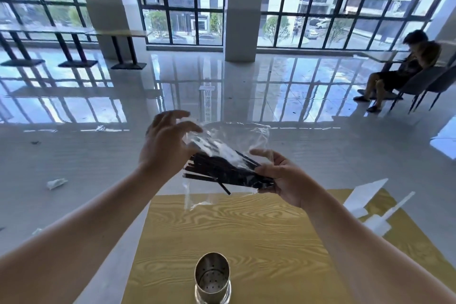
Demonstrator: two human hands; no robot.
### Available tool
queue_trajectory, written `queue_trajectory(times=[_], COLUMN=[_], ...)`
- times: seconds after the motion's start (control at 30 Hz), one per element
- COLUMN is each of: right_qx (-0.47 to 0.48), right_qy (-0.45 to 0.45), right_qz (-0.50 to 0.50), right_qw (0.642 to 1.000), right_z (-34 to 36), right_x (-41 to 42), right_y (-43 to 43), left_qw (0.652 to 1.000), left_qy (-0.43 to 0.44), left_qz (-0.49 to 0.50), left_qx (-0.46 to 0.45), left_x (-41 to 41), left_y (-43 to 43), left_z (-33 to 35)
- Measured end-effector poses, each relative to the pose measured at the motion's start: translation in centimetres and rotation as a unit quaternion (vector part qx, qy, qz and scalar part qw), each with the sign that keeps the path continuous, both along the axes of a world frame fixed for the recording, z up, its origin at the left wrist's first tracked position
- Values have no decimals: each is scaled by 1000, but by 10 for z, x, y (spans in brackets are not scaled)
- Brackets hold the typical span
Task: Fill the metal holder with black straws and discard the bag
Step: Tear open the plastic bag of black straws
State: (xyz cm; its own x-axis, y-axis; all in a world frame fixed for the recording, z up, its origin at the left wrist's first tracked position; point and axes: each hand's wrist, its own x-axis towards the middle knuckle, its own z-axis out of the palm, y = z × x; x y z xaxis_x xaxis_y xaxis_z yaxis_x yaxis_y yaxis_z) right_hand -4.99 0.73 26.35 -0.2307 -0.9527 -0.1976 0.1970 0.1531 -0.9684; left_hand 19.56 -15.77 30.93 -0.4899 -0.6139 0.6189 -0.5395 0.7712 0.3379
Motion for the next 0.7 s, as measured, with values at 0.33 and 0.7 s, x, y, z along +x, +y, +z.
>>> queue_trajectory(times=[0.33,0.7], right_qx=[33,-23], right_qy=[25,173], right_qz=[-30,-30], right_qw=[999,984], right_z=[-8,6], right_x=[-7,-3], right_y=[11,14], left_qw=[982,896], left_qy=[80,215], left_qz=[-36,-114], left_qx=[167,373], left_x=[-20,-28], left_y=[8,2], left_z=[44,84])
